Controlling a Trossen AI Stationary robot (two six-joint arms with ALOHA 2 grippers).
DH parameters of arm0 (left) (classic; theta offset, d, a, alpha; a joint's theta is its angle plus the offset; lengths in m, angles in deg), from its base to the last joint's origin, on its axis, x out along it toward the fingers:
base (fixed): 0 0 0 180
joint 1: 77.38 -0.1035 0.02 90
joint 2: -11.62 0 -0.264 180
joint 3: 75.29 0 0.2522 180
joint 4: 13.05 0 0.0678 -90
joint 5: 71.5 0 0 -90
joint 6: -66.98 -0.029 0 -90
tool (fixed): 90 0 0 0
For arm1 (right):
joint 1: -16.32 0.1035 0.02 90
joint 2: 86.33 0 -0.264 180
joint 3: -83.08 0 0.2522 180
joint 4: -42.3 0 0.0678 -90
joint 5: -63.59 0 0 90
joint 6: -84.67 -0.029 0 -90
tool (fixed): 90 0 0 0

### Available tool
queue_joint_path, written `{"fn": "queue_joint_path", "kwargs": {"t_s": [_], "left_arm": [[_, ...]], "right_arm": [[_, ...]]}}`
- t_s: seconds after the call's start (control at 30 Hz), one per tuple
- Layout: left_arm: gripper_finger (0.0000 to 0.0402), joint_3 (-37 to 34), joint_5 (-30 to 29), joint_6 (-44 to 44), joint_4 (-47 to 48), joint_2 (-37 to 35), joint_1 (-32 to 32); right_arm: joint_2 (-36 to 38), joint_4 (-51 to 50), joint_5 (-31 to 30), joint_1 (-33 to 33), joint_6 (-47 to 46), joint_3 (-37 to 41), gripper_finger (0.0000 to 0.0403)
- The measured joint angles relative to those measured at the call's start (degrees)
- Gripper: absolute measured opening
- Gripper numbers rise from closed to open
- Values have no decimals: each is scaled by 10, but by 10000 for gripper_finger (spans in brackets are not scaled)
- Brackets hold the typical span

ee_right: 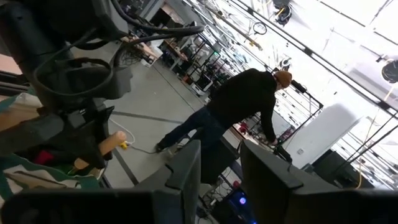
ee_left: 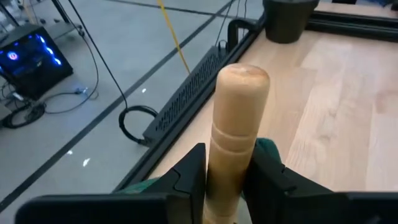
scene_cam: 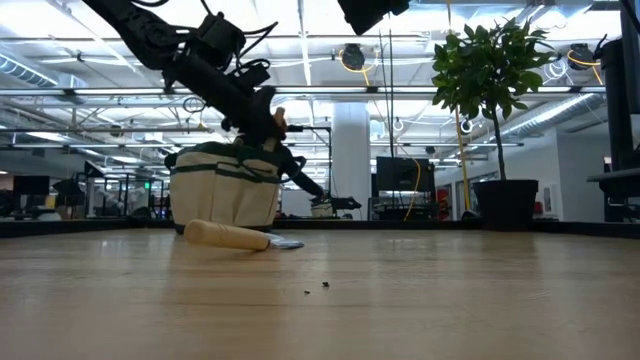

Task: Pick & Place Garden tools in Gardening bag
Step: Put the right trowel into the gardening bag, then put the trowel into the gardening bag

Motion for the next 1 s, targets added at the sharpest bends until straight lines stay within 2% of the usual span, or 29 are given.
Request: {"fn": "queue_joint_path", "kwargs": {"t_s": [0.27, 0.5, 0.83, 1.0], "left_arm": [[106, 0, -5, -6, -6, -22, 1], [131, 0, -45, -29, -1, -56, 0], [143, 0, -45, -30, 1, -73, -2], [141, 0, -26, -18, 20, -135, 4]], "right_arm": [[0, 0, 0, 0, -9, 0, 105], [0, 0, 0, 0, -8, 0, 105], [0, 0, 0, 0, -7, 0, 105], [0, 0, 0, 0, 8, 0, 105]]}}
